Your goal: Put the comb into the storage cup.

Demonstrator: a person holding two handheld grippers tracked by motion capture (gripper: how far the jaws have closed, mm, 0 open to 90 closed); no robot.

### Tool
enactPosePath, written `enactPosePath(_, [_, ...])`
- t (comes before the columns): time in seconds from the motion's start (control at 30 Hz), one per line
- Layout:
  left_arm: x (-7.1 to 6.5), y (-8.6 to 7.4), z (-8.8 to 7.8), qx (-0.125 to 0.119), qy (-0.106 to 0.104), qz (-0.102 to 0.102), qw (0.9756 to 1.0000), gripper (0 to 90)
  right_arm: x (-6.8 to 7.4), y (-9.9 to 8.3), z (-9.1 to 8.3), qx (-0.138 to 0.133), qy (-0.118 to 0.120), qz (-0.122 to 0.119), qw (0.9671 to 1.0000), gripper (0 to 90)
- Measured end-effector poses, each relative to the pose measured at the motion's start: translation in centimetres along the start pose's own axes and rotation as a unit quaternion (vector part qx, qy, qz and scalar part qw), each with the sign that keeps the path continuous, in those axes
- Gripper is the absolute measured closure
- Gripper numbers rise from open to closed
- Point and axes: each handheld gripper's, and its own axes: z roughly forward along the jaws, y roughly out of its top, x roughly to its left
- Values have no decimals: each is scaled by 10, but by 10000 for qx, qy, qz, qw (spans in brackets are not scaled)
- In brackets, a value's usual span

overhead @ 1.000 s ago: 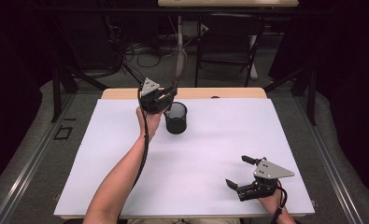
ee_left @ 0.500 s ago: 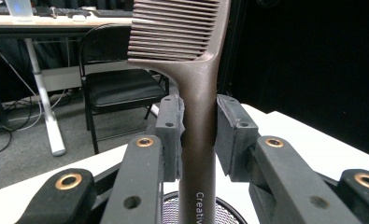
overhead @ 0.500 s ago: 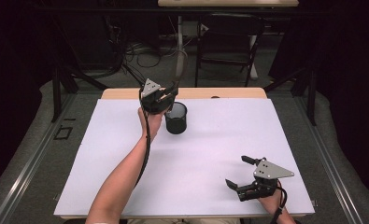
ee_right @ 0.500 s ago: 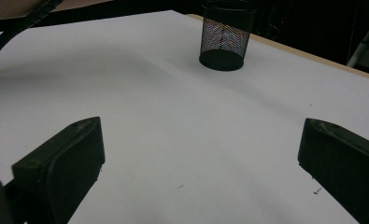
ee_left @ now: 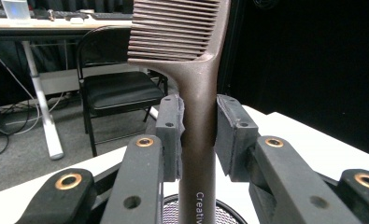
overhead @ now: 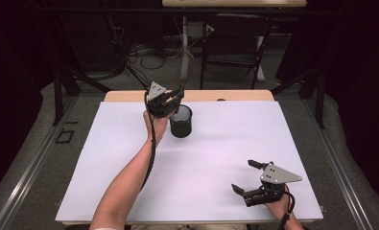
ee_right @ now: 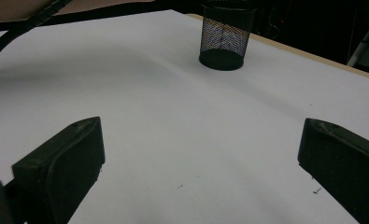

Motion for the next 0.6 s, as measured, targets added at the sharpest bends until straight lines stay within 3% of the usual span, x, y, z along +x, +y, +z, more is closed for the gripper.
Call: enactPosePath(0.6, [1, -9, 8, 86, 6, 71, 9999, 724, 0, 0, 0, -4, -2, 6, 10000, 2])
